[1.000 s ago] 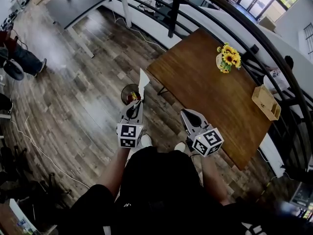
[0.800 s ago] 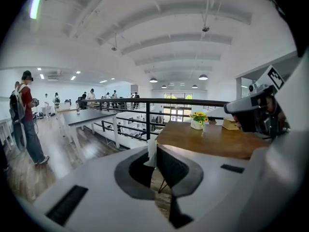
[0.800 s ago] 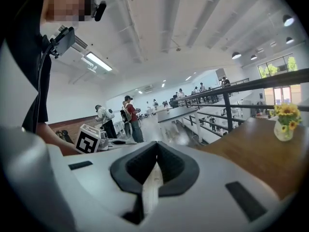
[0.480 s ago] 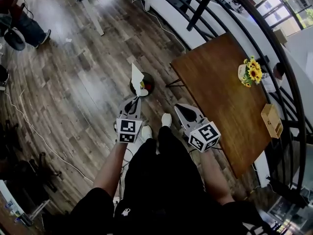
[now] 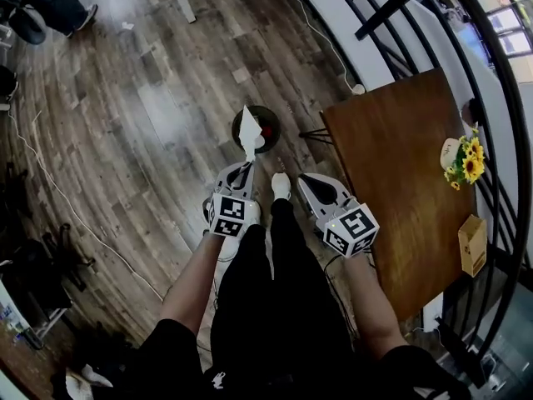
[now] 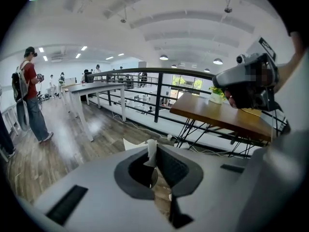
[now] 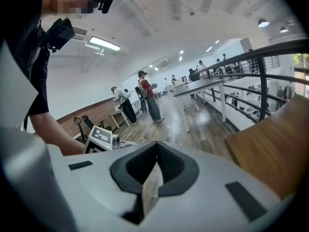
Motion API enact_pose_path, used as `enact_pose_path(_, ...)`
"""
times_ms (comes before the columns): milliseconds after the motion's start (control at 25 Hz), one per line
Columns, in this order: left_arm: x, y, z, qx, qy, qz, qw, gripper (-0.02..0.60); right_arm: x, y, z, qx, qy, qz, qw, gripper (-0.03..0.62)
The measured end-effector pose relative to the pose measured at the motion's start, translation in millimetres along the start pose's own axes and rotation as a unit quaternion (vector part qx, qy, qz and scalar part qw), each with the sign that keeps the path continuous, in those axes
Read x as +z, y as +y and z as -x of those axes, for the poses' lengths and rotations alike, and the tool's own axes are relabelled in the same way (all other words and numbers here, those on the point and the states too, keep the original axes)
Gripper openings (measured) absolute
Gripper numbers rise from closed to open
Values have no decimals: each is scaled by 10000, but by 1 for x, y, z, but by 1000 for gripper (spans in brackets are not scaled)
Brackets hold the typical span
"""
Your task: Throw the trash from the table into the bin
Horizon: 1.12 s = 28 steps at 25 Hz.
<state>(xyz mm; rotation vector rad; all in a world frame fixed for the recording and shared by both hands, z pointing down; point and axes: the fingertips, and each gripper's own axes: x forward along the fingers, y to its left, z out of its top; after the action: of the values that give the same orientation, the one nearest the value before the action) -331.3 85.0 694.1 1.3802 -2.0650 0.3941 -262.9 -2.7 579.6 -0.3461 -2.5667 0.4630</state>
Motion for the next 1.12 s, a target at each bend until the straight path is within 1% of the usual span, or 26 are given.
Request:
enact_pose_path(280,-55,13,-75,37,580,45,9983,15,-44,-33,-57,459,520,130,9975,12)
enact_pose_path(360,-73,17,-97,17,749,43,9972,15,-58,-40,-71,537,634,163,9964,12)
enact_pose_path(480,-101,19,-125,-64,976,49,9952,15,-74,-49,-86,579,701,63,9958,12)
enact_pose_path(720,-146,21,-184,-253,1220,68,9922,15,-101,-75,-106,540,790,-135,9953,12)
enact_pose_path(840,-163,20,-212,-343,1301,43,9909,15,-109,-84,-114,530,754,-189,9956,12)
enact_pose_path(960,-180,25,-233,-338,1381,68,9898,15,-126,-84,-126,646,870,-67,9941,12)
enact_pose_path(1120,-199,30,-254,-303,1468,149,9886,15,-145,-94,-138,598,912,-73,9940,12)
